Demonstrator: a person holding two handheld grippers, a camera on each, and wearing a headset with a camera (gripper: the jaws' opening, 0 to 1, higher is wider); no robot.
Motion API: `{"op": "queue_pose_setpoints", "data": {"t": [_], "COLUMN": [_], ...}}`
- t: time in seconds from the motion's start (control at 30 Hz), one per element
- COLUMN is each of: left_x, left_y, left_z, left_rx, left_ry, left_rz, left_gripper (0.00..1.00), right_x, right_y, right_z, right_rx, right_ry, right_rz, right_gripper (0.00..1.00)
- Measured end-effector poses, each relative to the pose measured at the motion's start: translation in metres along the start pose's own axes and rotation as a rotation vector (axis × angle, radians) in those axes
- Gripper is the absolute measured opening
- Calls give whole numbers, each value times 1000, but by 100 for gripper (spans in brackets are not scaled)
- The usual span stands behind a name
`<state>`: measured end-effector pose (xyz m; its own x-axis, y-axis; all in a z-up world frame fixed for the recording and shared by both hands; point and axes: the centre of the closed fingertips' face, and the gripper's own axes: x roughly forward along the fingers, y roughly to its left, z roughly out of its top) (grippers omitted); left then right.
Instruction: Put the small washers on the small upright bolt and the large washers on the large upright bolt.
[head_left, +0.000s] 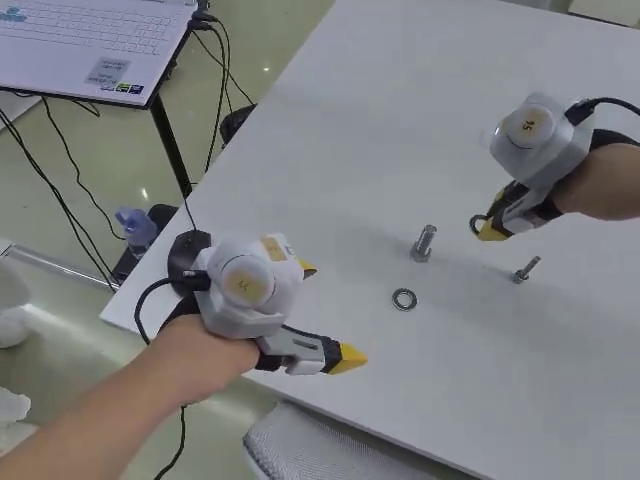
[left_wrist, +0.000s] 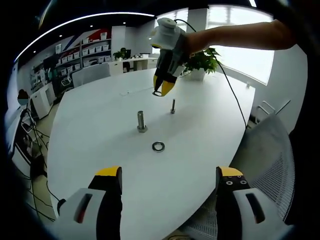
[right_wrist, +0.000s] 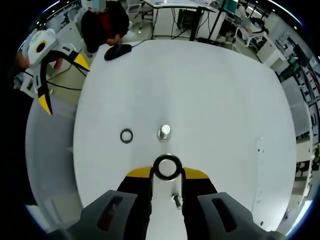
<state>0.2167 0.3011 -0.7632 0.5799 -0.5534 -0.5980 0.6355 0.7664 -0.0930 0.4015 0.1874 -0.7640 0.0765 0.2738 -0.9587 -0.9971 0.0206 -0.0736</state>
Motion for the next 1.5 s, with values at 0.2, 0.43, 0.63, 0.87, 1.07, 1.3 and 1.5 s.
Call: {"op": "queue_pose_setpoints", "data": {"t": [0.2,0.43,0.63,0.87,1.07,1.3,1.5], "left_x": [2,6,7,10,11,13,14], "left_y": [3,6,9,11,18,16,12], "left_z": [3,4,1,1,3,1,2], "left_rx": [3,7,2,-13,-34,-33,-20], "left_ry": [-1,-6,-7,-19,-33,-32,-33], "left_rz": [-3,-8,-6,1,29,17,1], "left_gripper": [76,76,77,77,77,77,77], "right_x": [9,19,28,41,49,56,58], "right_y": [-2,1,3,0,0,0,0], "right_z": [14,28,34,40,41,42,39], "right_rx": [-10,-25,-41,-47,-54,-65,-65], "right_ry": [-10,-15,-7,0,14,26,36], "right_rz": [12,25,35,41,37,36,32], "right_gripper": [21,21,21,21,21,21,21]}}
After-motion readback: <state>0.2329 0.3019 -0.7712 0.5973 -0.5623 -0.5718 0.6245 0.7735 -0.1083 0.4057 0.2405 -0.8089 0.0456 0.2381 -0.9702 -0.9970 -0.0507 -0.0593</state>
